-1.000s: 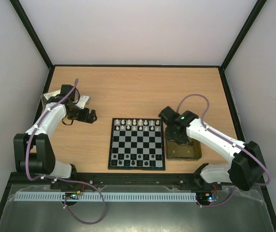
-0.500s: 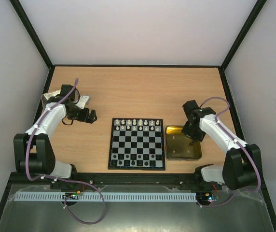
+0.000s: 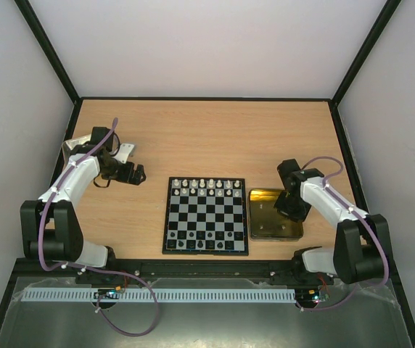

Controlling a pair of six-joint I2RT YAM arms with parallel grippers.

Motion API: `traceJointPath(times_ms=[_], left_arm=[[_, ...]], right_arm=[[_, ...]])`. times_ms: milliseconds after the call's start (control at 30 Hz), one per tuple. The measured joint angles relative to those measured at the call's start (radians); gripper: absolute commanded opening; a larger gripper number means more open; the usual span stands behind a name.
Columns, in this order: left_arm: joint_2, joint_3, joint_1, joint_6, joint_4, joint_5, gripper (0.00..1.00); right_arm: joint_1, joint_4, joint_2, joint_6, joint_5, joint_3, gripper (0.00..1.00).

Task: Set up the chess pieces on the board
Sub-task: Pick up the chess piece from the storage box.

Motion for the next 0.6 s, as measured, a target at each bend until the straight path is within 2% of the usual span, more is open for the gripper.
traceJointPath(times_ms=[467,600], left_arm=[[0.0,0.0,-0.005,0.0,0.0,-0.001,0.99],[0.0,0.0,-0.005,0.0,0.0,-0.001,0.99]], right_arm=[[-0.023,0.064,0.049,-0.001,0.006,-0.005,0.23],[-0.031,0.076,0.058,-0.003,0.013,-0.005,0.2]])
